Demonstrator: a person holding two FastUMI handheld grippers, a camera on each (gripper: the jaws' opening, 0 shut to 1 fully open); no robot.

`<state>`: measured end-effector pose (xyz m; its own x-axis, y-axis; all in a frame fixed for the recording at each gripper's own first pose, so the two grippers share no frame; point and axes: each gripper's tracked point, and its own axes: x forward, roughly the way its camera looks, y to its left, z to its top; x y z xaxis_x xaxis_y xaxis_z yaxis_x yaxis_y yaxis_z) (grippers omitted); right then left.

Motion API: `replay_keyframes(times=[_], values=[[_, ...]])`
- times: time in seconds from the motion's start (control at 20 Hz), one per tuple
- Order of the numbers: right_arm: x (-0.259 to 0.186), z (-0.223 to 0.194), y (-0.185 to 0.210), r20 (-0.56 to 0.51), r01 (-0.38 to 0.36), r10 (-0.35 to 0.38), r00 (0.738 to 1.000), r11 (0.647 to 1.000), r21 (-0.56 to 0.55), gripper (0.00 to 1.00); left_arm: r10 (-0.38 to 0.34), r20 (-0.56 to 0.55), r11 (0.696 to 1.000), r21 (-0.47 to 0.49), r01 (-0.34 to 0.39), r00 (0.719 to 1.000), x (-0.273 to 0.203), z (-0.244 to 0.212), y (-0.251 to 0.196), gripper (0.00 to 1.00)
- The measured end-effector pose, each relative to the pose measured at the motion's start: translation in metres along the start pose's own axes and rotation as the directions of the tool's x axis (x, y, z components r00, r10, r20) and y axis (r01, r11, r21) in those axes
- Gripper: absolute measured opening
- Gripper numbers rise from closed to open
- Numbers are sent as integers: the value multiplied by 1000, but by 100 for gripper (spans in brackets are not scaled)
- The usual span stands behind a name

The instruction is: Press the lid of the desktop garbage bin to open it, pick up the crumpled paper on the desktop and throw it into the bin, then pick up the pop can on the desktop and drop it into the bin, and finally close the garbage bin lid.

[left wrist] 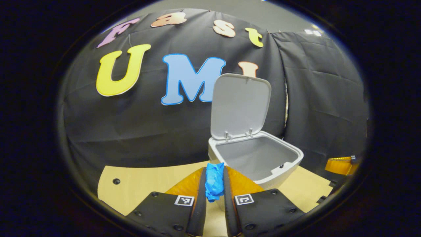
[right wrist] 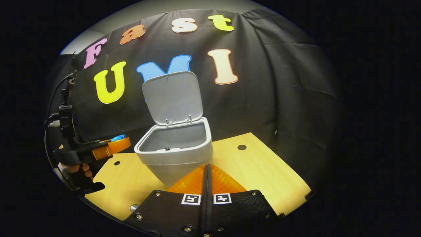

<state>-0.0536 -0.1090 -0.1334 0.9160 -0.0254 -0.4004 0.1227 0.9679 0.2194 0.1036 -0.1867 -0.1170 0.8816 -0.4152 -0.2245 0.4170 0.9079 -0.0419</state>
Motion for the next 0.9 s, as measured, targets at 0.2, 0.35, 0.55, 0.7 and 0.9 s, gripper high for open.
replay_keyframes(times=[0.2, 0.35, 0.55, 0.7, 0.9], values=[[-12, -7, -21, -6, 51, -51, 999, 998, 28, 0, -49, 19, 999, 7, 49, 999, 17, 14, -25, 31], [-21, -10, -36, -6, 91, -91, 996, 995, 44, 0, -77, 15, 997, 30, 77, 997, 27, 15, -42, 31], [-30, -14, -52, -8, 130, -130, 991, 989, 74, 0, -89, 6, 995, 54, 89, 996, 37, 15, -58, 40], [-33, -17, -58, -12, 146, -146, 989, 985, 86, 0, -82, 6, 995, 65, 81, 997, 40, 15, -61, 70], [-37, -19, -59, -15, 148, -147, 989, 985, 92, 0, -84, 7, 994, 67, 83, 996, 39, 16, -64, 59]])
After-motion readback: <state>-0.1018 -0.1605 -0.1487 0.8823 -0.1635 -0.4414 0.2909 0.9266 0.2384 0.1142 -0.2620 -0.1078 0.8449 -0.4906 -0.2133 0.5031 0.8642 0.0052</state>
